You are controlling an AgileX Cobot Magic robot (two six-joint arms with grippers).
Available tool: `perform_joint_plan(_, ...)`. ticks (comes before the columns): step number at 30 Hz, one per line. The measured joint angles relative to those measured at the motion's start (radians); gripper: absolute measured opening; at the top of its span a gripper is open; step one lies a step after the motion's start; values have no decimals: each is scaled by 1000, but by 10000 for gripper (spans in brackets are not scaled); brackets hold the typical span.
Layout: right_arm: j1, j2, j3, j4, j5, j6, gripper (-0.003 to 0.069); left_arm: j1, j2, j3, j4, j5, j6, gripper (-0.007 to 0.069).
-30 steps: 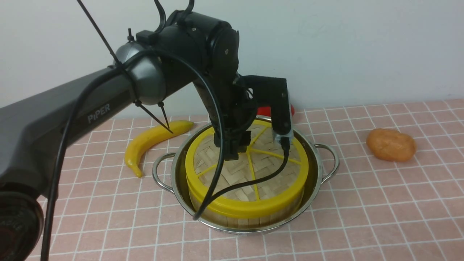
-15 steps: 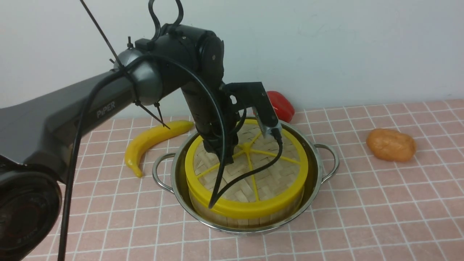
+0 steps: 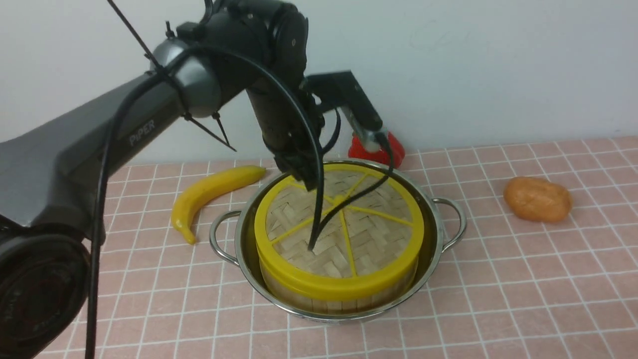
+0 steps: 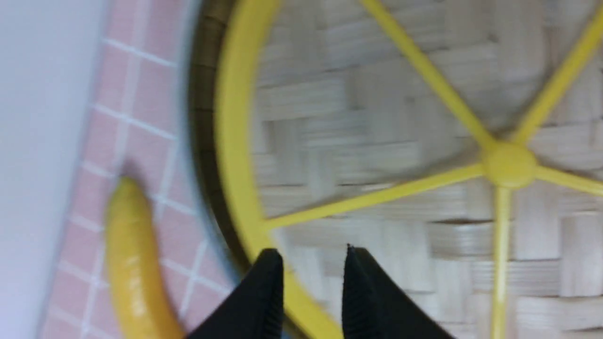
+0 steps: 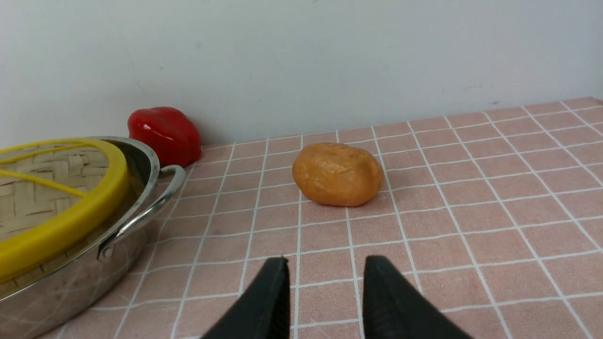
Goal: Place the steamer in the pot on the pink tablecloth, and put the lid on the steamer.
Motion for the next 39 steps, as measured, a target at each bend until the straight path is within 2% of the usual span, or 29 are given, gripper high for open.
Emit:
perform_joint_plan(3,0,0,0,0,0,0,240,3,-30,-22,36,1,-55,176)
perform_joint_plan(6,0,0,0,0,0,0,240,17,-97,-32,50,2,-126,129)
perform_joint_plan(7,0,0,0,0,0,0,240,29,-142,-32,49,3,-166,64)
perform_joint_plan(9,0,0,0,0,0,0,240,46,-207,-32,34,4,-224,0)
perform_joint_plan(11,0,0,0,0,0,0,240,65,-272,-33,7,3,-267,-22)
perform_joint_plan(16,0,0,0,0,0,0,240,88,-387,-40,-44,-98,-344,-23)
perform_joint_plan(26,0,0,0,0,0,0,240,88,-415,-40,-51,-202,-350,-22)
perform_joint_plan(31,0,0,0,0,0,0,240,88,-415,-30,-55,-202,-358,-18)
perform_joint_plan(35,0,0,0,0,0,0,240,95,-489,131,-58,-250,-364,-3)
perform_joint_plan(36,0,0,0,0,0,0,240,99,-539,247,-63,-303,-365,1)
perform_joint_plan(37,0,0,0,0,0,0,240,99,-558,266,-63,-324,-365,1)
perform_joint_plan(39,0,0,0,0,0,0,240,112,-700,516,-73,-480,-365,10)
